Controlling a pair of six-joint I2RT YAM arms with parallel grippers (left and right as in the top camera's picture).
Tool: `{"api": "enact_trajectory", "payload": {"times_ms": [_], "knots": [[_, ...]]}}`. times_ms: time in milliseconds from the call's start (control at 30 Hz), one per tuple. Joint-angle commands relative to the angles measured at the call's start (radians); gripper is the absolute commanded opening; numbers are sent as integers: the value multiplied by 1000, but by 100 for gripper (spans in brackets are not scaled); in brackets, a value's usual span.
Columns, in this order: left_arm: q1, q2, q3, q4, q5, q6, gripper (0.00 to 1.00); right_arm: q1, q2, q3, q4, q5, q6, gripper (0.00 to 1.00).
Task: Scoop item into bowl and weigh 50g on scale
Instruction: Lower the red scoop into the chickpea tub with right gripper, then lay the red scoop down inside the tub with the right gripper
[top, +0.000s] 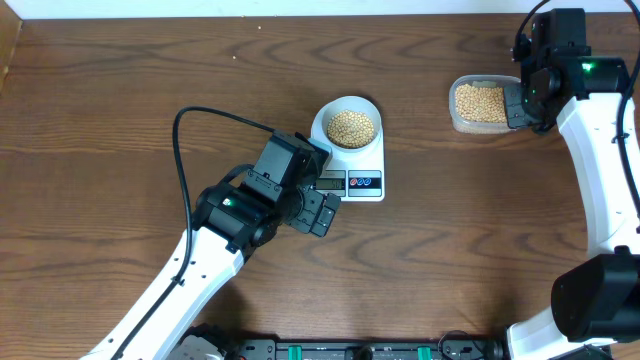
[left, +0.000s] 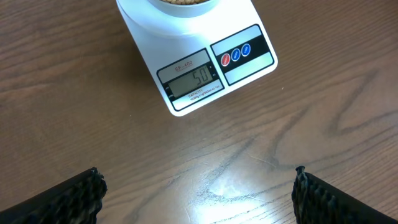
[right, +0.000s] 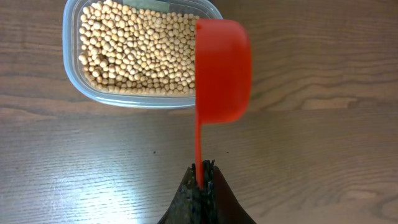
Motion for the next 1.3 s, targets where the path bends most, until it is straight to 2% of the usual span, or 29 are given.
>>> {"api": "enact_trajectory", "payload": {"times_ms": [0, 333, 567, 867, 1267], "knots": [[3, -3, 6, -2, -6, -1, 98, 7, 16, 18, 2, -22, -6, 1], [3, -3, 6, -2, -6, -1, 98, 6, 21, 18, 145, -345, 115, 1], [3, -2, 6, -2, -6, -1, 98, -13, 21, 18, 150, -364, 388, 1], [3, -3, 6, -2, -6, -1, 98, -43, 21, -35, 169, -408, 637, 1], [3, -2, 6, -2, -6, -1, 98, -43, 21, -202, 353, -475, 810, 1]]}}
